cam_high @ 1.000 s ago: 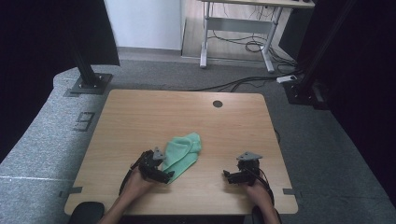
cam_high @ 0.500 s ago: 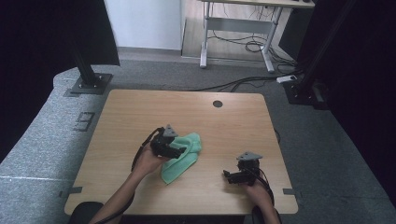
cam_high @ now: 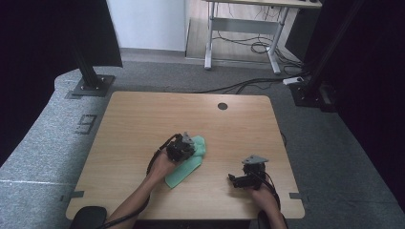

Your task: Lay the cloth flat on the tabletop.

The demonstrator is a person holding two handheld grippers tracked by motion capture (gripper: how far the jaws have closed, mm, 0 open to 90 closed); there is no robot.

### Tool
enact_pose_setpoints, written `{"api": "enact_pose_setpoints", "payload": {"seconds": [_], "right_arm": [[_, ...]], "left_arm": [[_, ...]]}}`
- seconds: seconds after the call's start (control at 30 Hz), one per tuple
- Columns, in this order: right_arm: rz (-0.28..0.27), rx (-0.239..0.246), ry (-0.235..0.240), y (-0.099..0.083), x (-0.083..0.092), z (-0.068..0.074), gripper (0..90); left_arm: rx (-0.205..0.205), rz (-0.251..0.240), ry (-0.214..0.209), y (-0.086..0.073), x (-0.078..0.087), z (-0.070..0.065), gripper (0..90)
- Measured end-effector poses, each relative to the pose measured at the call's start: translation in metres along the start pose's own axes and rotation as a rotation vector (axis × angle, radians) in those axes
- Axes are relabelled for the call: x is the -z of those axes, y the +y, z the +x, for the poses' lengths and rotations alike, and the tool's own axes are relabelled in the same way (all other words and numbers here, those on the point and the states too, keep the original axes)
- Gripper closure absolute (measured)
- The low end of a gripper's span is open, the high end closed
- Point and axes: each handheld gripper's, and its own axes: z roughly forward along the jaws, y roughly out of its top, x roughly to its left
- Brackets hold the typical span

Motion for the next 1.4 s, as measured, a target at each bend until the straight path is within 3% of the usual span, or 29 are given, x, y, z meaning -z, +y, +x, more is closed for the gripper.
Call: {"api": "enact_pose_setpoints", "payload": {"seconds": [0.23, 0.4, 0.7, 1.0, 1.1, 1.27, 1.4], "right_arm": [[0.000, -0.001, -0.001, 0.000, 0.000, 0.000, 0.0], [0.000, -0.001, -0.001, 0.000, 0.000, 0.000, 0.0], [0.000, 0.000, 0.000, 0.000, 0.000, 0.000, 0.0], [0.000, 0.000, 0.000, 0.000, 0.000, 0.000, 0.0], [0.000, 0.000, 0.000, 0.000, 0.000, 0.000, 0.0], [0.000, 0.000, 0.000, 0.000, 0.000, 0.000, 0.0], [0.000, 0.000, 0.000, 0.000, 0.000, 0.000, 0.0]], "left_arm": [[0.014, -0.094, 0.038, 0.004, 0.040, 0.009, 86.8], [0.067, -0.130, 0.068, -0.009, 0.065, 0.023, 85.9], [0.209, -0.154, 0.108, -0.068, 0.092, 0.046, 80.9], [0.316, -0.121, 0.169, -0.112, 0.097, 0.062, 74.4], [0.341, -0.097, 0.202, -0.123, 0.096, 0.067, 65.7], [0.351, -0.107, 0.238, -0.125, 0.105, 0.069, 46.9], [0.317, -0.150, 0.234, -0.108, 0.116, 0.066, 40.1]]}}
